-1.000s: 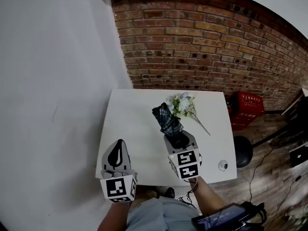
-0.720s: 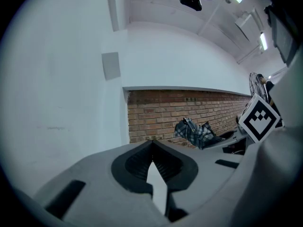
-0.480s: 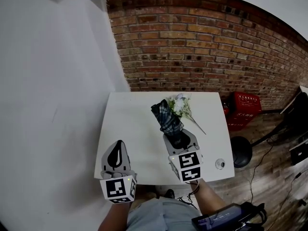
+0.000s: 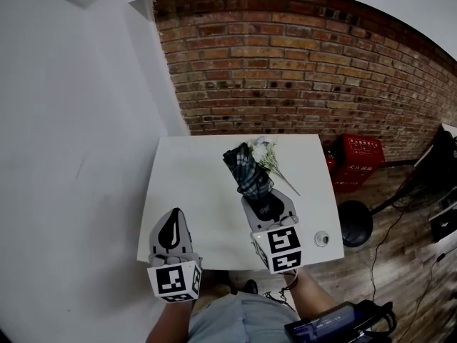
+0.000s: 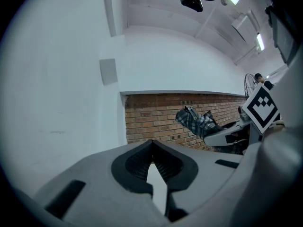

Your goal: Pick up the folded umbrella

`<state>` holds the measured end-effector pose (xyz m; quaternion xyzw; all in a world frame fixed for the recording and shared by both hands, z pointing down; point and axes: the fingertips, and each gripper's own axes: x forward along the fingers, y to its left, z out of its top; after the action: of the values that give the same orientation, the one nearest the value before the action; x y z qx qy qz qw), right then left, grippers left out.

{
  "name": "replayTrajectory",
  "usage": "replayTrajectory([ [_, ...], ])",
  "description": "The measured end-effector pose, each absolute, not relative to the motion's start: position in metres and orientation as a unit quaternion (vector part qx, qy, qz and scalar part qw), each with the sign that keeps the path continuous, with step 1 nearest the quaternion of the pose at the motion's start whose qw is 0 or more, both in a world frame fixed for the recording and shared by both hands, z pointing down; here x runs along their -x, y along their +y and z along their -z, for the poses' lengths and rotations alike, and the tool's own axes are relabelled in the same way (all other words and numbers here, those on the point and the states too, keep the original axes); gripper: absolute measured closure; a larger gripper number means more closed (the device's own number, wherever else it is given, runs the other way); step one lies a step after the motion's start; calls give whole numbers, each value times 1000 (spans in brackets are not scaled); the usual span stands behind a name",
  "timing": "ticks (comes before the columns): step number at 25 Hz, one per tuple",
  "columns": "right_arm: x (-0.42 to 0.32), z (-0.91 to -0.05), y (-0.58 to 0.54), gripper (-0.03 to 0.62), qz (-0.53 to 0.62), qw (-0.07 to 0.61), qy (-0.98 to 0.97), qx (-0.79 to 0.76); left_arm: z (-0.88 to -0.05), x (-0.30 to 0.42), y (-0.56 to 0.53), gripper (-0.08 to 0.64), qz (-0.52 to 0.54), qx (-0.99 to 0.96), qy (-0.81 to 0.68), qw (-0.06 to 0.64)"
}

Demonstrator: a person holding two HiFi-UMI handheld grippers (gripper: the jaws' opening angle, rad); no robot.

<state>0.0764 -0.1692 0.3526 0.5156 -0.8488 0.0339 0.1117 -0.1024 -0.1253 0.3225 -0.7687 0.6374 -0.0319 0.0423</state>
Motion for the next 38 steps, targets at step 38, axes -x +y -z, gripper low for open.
replayTrajectory([
  [38, -85, -263, -112, 399, 38, 8, -821, -569, -270, 113, -110, 554, -1, 795, 600, 90],
])
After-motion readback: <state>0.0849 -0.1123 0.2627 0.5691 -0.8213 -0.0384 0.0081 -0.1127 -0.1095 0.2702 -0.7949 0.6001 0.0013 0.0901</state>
